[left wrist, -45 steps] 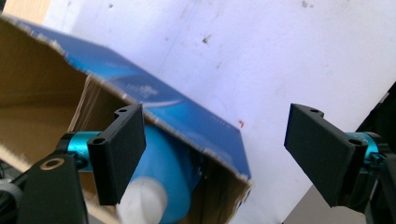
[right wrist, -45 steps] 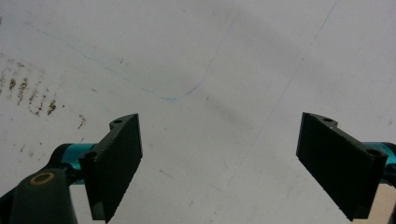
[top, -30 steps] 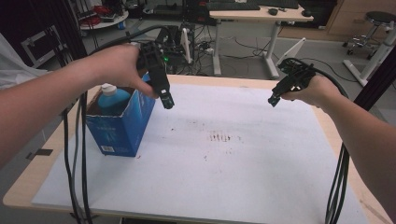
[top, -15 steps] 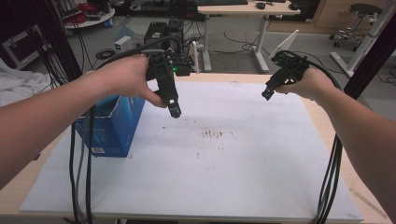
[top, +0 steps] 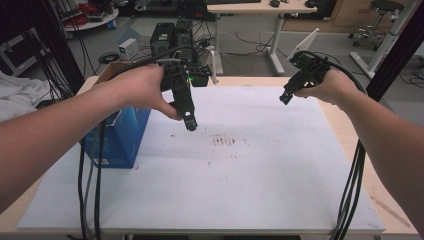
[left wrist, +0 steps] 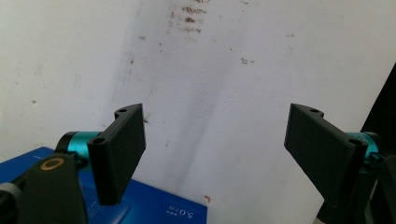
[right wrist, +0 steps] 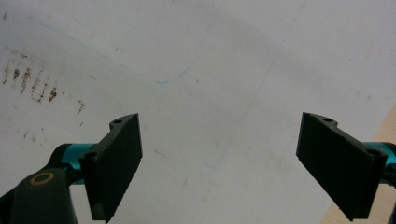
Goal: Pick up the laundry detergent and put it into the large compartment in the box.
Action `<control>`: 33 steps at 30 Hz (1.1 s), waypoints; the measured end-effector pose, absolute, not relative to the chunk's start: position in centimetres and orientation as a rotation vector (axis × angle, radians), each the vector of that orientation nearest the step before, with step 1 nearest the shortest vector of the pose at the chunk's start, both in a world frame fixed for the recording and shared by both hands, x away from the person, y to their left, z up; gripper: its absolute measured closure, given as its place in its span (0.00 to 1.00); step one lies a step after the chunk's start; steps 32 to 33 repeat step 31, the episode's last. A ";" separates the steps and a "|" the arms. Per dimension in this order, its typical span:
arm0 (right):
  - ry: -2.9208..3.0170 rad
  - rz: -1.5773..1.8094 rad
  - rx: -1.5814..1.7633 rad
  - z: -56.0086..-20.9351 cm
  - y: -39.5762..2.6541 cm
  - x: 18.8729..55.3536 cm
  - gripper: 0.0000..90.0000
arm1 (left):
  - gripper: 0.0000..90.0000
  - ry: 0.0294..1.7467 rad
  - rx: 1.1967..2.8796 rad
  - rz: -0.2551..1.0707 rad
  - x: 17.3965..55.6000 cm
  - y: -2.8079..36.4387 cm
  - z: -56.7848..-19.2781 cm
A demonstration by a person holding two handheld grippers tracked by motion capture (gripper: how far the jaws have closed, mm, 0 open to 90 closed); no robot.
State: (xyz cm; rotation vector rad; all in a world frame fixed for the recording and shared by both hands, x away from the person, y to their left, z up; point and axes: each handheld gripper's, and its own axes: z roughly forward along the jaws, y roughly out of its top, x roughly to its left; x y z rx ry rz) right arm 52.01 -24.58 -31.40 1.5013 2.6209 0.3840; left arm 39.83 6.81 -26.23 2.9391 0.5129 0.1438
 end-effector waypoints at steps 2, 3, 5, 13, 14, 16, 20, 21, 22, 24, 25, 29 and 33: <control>2.621 0.385 1.499 -31.4 -24.6 52.0 0.15 | 0.23 0.516 2.937 0.143 39.8 6.9 -26.2; 2.621 0.379 1.503 -31.4 -24.6 52.0 0.15 | 0.23 0.517 2.940 0.143 39.9 6.9 -26.2; 2.622 0.376 1.502 -31.4 -24.6 51.9 0.15 | 0.23 0.524 2.938 0.143 39.9 7.0 -26.2; 2.622 0.376 1.506 -31.5 -24.6 51.9 0.15 | 0.23 0.526 2.939 0.138 39.8 7.2 -26.4; 2.622 0.375 1.506 -31.5 -24.6 51.9 0.15 | 0.23 0.527 2.937 0.135 39.8 7.2 -26.5; 2.622 0.373 1.505 -31.5 -24.6 51.9 0.15 | 0.23 0.528 2.940 0.132 39.8 7.2 -26.5; 2.623 0.374 1.504 -31.5 -24.6 51.9 0.15 | 0.23 0.533 2.939 0.129 39.8 7.2 -26.6; 2.621 0.376 1.507 -31.6 -24.6 51.9 0.15 | 0.23 0.532 2.939 0.128 39.8 7.2 -26.6; 2.623 0.376 1.506 -31.6 -24.6 51.9 0.15 | 0.23 0.533 2.938 0.128 39.8 7.2 -26.6; 2.626 0.370 1.505 -31.6 -24.6 51.9 0.15 | 0.23 0.535 2.939 0.129 39.8 7.3 -26.6; 2.626 0.372 1.503 -31.6 -24.7 51.9 0.15 | 0.23 0.535 2.940 0.128 39.8 7.3 -26.6; 2.625 0.369 1.505 -31.6 -24.7 51.8 0.15 | 0.23 0.535 2.941 0.128 39.8 7.3 -26.6; 2.623 0.372 1.508 -31.6 -24.7 51.8 0.15 | 0.23 0.535 2.940 0.129 39.8 7.3 -26.6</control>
